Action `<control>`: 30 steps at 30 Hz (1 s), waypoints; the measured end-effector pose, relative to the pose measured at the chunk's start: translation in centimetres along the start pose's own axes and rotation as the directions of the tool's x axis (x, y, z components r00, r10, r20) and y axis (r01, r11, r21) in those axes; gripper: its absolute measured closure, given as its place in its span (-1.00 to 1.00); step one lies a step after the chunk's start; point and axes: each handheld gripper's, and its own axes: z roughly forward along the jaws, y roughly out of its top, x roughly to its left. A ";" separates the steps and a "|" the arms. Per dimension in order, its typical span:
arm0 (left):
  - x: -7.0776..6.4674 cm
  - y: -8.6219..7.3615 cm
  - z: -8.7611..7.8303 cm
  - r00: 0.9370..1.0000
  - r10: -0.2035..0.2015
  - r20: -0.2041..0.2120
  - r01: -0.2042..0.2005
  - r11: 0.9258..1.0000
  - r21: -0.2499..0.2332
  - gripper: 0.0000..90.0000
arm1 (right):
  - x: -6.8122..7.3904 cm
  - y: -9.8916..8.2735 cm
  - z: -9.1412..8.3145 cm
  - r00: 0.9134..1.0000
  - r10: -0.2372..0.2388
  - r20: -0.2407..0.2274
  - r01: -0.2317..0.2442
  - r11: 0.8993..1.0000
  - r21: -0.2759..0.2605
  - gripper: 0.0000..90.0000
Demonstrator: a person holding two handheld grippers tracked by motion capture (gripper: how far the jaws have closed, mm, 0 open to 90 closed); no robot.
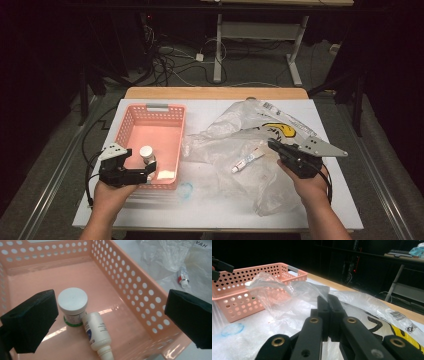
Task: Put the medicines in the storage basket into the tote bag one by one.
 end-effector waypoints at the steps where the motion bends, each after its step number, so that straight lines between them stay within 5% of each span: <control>1: 0.2 0.0 -0.1 1.000 -0.005 -0.004 0.005 1.000 -0.001 -1.00 | 0.0 0.0 0.0 1.000 0.000 0.000 0.000 1.000 0.000 1.00; 8: 0.8 -0.1 -0.6 1.000 -0.022 -0.006 0.021 0.999 -0.031 -1.00 | 0.0 0.0 -0.1 1.000 -0.002 0.000 0.002 1.000 -0.002 1.00; 19: 1.4 2.2 0.3 0.997 -0.072 0.000 0.072 0.997 -0.035 -1.00 | 0.0 0.2 -0.1 1.000 0.002 0.000 -0.002 1.000 -0.008 1.00; 30: 2.8 4.4 3.2 0.997 -0.063 -0.053 0.069 0.989 0.129 -0.92 | -0.2 0.1 -0.3 1.000 0.007 0.002 -0.007 1.000 -0.012 1.00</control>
